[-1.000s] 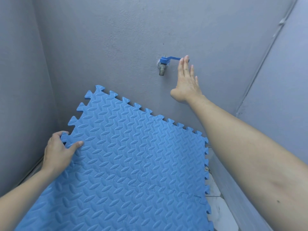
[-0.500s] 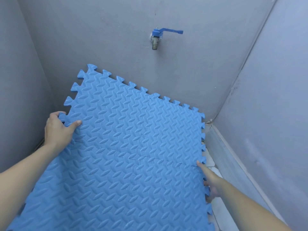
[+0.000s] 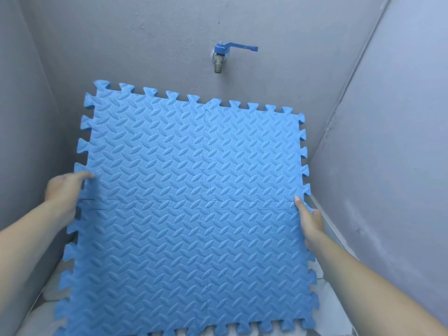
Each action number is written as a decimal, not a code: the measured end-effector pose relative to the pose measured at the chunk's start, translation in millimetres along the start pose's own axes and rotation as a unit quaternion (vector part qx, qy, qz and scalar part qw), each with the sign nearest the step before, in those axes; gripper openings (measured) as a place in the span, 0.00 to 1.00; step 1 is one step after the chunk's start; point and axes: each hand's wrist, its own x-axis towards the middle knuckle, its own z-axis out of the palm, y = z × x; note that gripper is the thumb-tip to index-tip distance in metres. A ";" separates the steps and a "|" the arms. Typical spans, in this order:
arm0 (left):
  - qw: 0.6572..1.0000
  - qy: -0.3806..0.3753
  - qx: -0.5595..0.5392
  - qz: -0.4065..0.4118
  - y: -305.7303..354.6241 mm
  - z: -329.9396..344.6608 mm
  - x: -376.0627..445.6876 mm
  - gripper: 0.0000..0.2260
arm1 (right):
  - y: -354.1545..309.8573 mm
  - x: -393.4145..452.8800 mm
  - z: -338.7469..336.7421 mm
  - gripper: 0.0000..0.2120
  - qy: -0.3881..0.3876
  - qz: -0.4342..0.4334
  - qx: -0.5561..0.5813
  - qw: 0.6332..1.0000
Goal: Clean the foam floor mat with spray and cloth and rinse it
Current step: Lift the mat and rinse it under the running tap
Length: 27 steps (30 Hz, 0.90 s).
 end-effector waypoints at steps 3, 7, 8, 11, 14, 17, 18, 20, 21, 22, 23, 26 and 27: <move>0.996 -0.032 0.020 -0.075 -11.5 -3.5 1.3 0.12 | -12.9 -19.7 2.5 0.40 0.019 -0.009 0.005 1.000; 0.984 -0.141 0.059 -0.089 -24.7 -5.7 -8.3 0.12 | -4.9 -20.3 -2.6 0.27 -0.016 -0.009 0.025 1.000; 0.984 -0.138 0.082 -0.080 -29.5 -7.2 -5.8 0.14 | -3.8 -21.1 -4.6 0.24 -0.035 -0.008 0.038 0.999; 0.979 -0.162 0.118 -0.043 -30.2 -10.0 -11.3 0.21 | -3.5 -21.1 -11.2 0.17 -0.079 -0.019 0.058 0.995; 0.981 -0.156 0.086 -0.073 -33.3 -14.9 -7.5 0.23 | -8.1 -22.6 -20.2 0.19 -0.139 0.011 0.048 0.989; 0.972 -0.190 0.049 -0.132 -47.2 -33.9 -2.0 0.22 | -1.7 -24.7 -29.9 0.28 -0.161 0.039 0.022 0.986; 0.969 -0.194 0.062 -0.140 -55.9 -37.3 -1.6 0.25 | 3.9 -25.5 -31.3 0.32 -0.152 0.041 0.011 0.987; 0.971 -0.167 0.132 -0.113 -72.1 -39.5 -0.9 0.25 | 15.1 -28.4 -29.0 0.34 -0.132 0.052 0.005 0.990; 0.970 -0.143 0.166 -0.102 -95.0 -41.1 14.5 0.28 | 19.3 -29.7 -25.3 0.32 -0.128 0.070 -0.002 0.989; 0.967 -0.139 0.185 -0.103 -116.6 -42.6 29.2 0.36 | 23.3 -30.6 -20.6 0.30 -0.134 0.094 -0.014 0.986; 0.965 -0.129 0.201 -0.109 -142.7 -44.7 50.3 0.44 | 27.8 -30.3 -16.7 0.29 -0.144 0.120 -0.030 0.982; 0.965 -0.097 0.204 -0.133 -160.1 -45.9 59.3 0.51 | 41.9 -29.1 -11.4 0.26 -0.182 0.175 -0.066 0.965; 0.964 -0.117 0.189 -0.147 -132.2 -42.4 27.0 0.43 | 44.2 -31.7 -13.3 0.22 -0.208 0.178 -0.078 0.959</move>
